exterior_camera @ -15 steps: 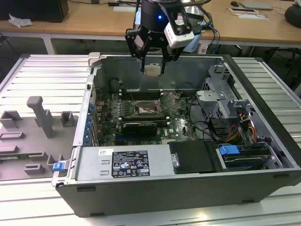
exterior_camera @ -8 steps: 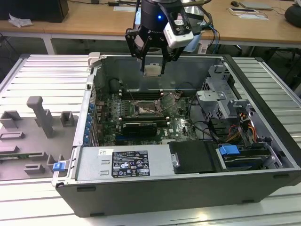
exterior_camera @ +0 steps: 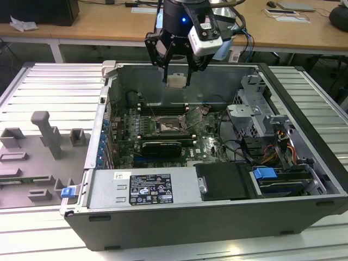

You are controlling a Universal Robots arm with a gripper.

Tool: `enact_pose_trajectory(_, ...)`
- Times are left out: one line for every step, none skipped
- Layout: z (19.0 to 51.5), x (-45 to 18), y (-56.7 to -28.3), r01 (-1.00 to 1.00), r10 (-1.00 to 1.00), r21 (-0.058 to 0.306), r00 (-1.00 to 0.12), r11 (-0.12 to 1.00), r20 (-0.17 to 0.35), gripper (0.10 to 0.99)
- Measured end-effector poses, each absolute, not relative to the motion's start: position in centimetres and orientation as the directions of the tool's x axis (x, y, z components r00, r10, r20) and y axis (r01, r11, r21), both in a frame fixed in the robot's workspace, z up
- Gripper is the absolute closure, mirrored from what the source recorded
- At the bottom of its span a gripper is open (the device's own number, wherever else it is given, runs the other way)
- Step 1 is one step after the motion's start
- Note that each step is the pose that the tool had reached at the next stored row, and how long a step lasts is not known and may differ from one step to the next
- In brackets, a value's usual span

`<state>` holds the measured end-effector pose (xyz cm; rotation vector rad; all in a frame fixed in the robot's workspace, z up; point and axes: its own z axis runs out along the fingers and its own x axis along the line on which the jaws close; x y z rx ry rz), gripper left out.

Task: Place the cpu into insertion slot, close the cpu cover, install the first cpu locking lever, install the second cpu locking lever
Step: 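Place the cpu into insertion slot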

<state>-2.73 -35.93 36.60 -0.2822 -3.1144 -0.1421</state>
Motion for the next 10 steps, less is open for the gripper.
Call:
enact_pose_trajectory(36.6,-2.73,-35.93,0.185,0.184,0.089,-0.983,0.979,0.019,0.553)
enact_pose_trajectory(36.6,-2.73,-35.93,0.19,0.189,0.089,-0.982,0.978,0.019,0.553)
enact_pose_trajectory(36.6,-2.73,-35.93,0.194,0.193,0.089,-0.981,0.977,0.019,0.553)
enact_pose_trajectory(36.6,-2.73,-35.93,0.197,0.196,0.089,-0.98,0.976,0.019,0.553)
enact_pose_trajectory(36.6,-2.73,-35.92,0.202,0.201,0.089,-0.979,0.975,0.019,0.553)
enact_pose_trajectory(36.6,-2.73,-35.93,0.208,0.207,0.089,-0.978,0.974,0.019,0.553)
enact_pose_trajectory(36.6,-2.73,-35.92,0.213,0.212,0.089,-0.977,0.973,0.019,0.553)
enact_pose_trajectory(36.6,-2.73,-35.93,0.217,0.216,0.089,-0.976,0.972,0.019,0.553)
enact_pose_trajectory(36.6,-2.73,-35.93,0.222,0.221,0.089,-0.975,0.971,0.019,0.553)
enact_pose_trajectory(36.6,-2.73,-35.93,0.229,0.228,0.089,-0.973,0.969,0.019,0.553)
